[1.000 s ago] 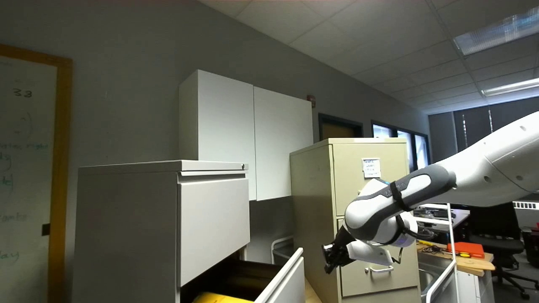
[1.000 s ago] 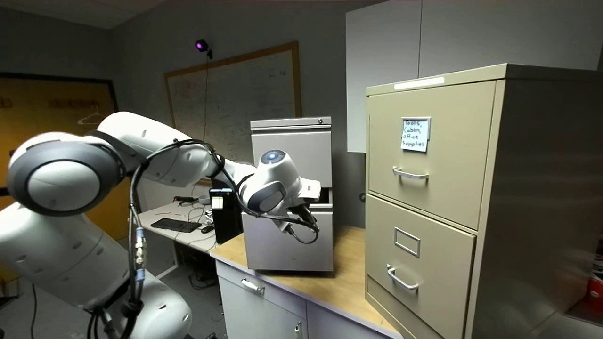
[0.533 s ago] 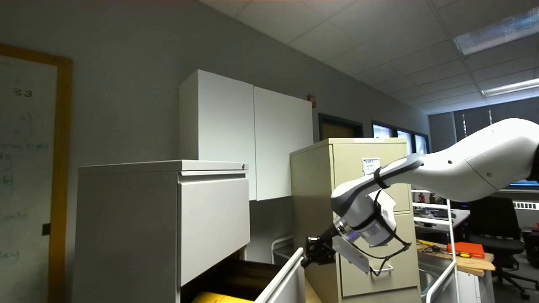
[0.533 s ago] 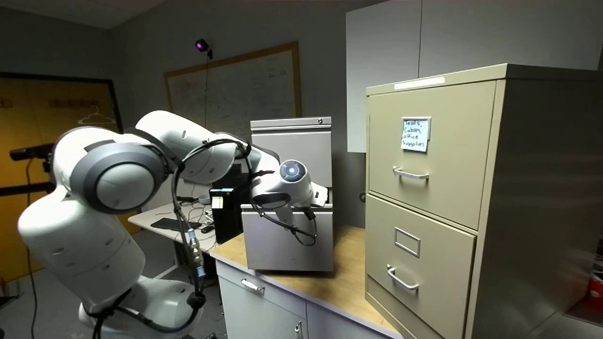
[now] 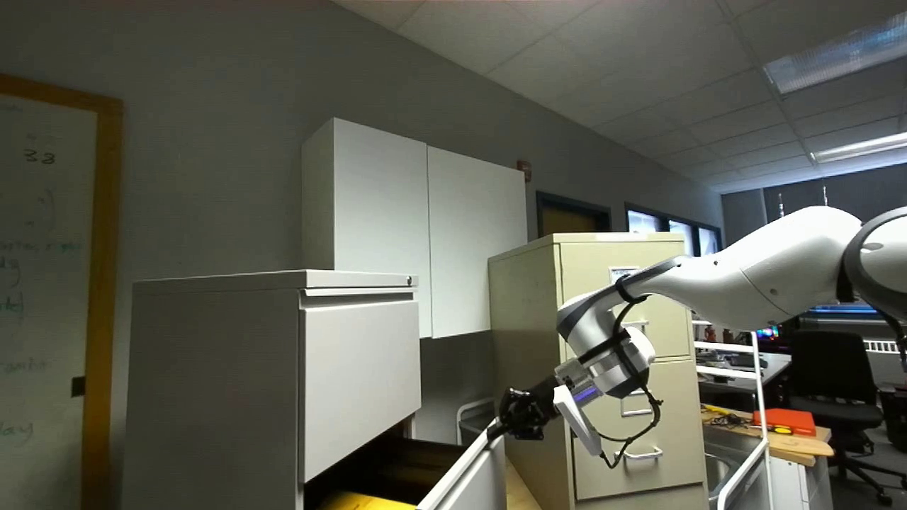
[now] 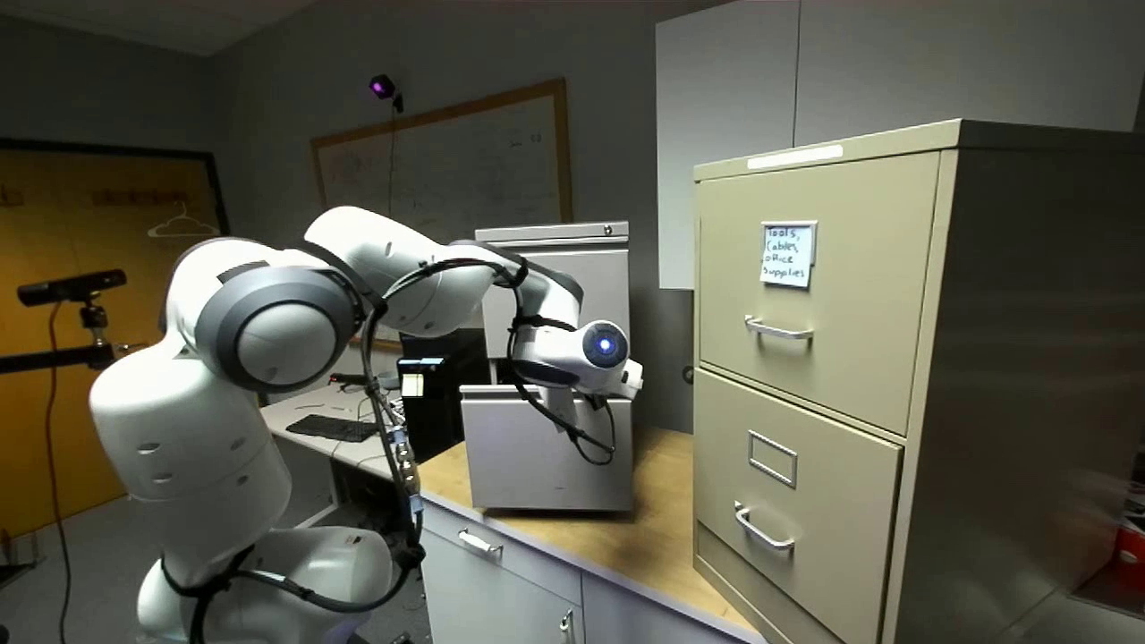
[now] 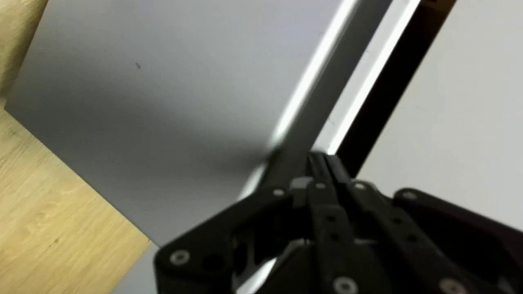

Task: Close the open drawer

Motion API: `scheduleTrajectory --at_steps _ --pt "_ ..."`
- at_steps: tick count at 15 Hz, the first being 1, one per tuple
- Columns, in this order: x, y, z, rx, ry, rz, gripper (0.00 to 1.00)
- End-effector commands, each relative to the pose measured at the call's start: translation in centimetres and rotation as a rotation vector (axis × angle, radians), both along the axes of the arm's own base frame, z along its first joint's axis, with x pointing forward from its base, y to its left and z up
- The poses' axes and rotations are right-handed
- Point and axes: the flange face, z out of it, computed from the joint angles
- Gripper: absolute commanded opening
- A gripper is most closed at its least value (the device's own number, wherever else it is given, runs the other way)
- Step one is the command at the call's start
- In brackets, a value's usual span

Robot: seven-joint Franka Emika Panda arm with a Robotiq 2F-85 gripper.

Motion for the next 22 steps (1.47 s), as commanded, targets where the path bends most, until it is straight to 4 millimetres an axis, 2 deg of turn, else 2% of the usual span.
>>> scheduleTrajectory --at_steps 1,2,5,9,11,15,17,19,22 --pt "3.3 1.0 -1.9 0.052 0.019 0.054 0.06" --pt "3.4 0.5 -2.6 0.056 0.035 0.055 0.06" --pt "3.9 -0.6 -2.0 0.051 0.044 0.063 0.06" --pt "3.8 -0.8 -2.4 0.011 0.062 0.07 0.05" --pt "3.0 -1.8 -3.9 0.004 0.084 0.052 0.05" --pt "2.0 -3.9 -8.7 -0.013 0.174 0.006 0.05" --pt "2.0 -4.5 -10.0 0.005 0.194 -0.011 0.05" --pt "2.6 -4.7 -10.0 0.026 0.191 -0.02 0.05" --pt "3.7 -4.1 -8.1 0.042 0.156 -0.014 0.05"
